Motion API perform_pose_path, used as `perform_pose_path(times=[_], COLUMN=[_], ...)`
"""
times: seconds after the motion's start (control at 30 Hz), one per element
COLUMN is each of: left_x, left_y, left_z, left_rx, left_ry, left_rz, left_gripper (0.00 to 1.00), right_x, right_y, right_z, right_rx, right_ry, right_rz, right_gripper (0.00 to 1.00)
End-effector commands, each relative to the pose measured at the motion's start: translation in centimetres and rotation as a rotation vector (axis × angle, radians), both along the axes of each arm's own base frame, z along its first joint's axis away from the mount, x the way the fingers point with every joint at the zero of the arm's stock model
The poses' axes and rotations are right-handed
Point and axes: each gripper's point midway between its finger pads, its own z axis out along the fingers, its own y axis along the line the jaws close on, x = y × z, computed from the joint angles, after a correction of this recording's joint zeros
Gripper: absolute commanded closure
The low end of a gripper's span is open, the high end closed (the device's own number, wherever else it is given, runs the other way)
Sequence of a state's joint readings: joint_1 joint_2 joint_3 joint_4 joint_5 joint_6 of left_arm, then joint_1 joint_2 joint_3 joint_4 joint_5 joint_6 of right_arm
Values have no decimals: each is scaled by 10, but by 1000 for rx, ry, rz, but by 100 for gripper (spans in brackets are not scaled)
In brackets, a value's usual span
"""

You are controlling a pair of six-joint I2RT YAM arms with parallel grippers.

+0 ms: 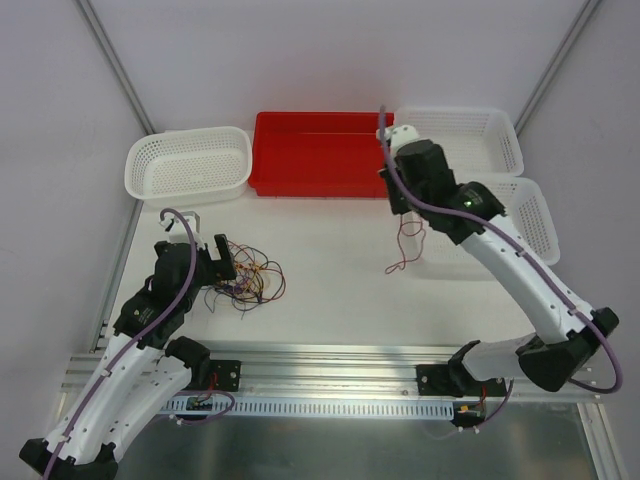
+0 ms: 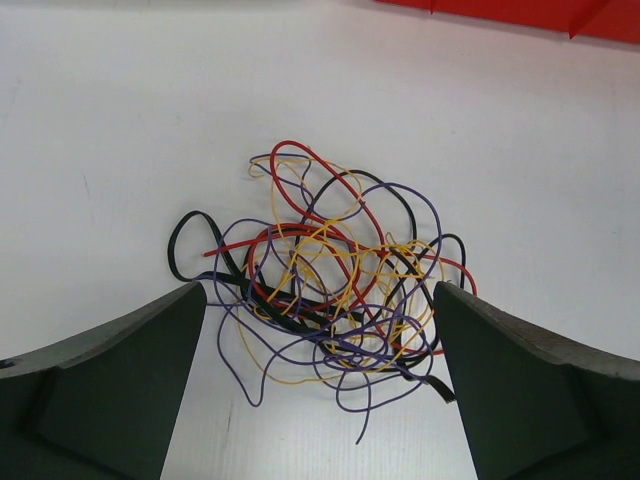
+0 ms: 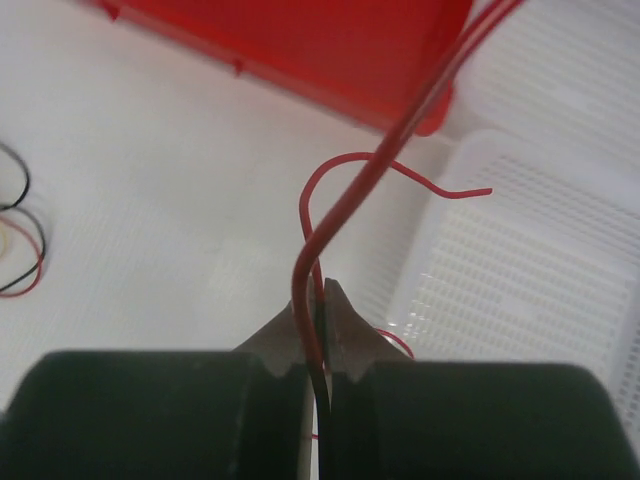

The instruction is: Untangle the cables

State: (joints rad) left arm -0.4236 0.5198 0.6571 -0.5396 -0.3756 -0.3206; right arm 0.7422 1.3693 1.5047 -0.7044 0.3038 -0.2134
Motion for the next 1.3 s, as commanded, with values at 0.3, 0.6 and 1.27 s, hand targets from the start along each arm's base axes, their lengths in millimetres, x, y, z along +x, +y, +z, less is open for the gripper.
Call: perform_pose_path(times=[0.3,0.6,1.27], left_x=[0,0,1], left_y=[5,4,2], left_z=[-1,-2,-4], left_rx=[10,12,12], left_ry=[-6,0,13], left_rz=[19,11,4], left_gripper=[1,1,1], right_x=[68,109,114], right_y=[-174,-244,-282], right_z=[74,9,-160], right_rx=[148,371,491], right_ry=[-232,-215,119], right_rz=[-540,-887,-1253], right_gripper=[99,99,73])
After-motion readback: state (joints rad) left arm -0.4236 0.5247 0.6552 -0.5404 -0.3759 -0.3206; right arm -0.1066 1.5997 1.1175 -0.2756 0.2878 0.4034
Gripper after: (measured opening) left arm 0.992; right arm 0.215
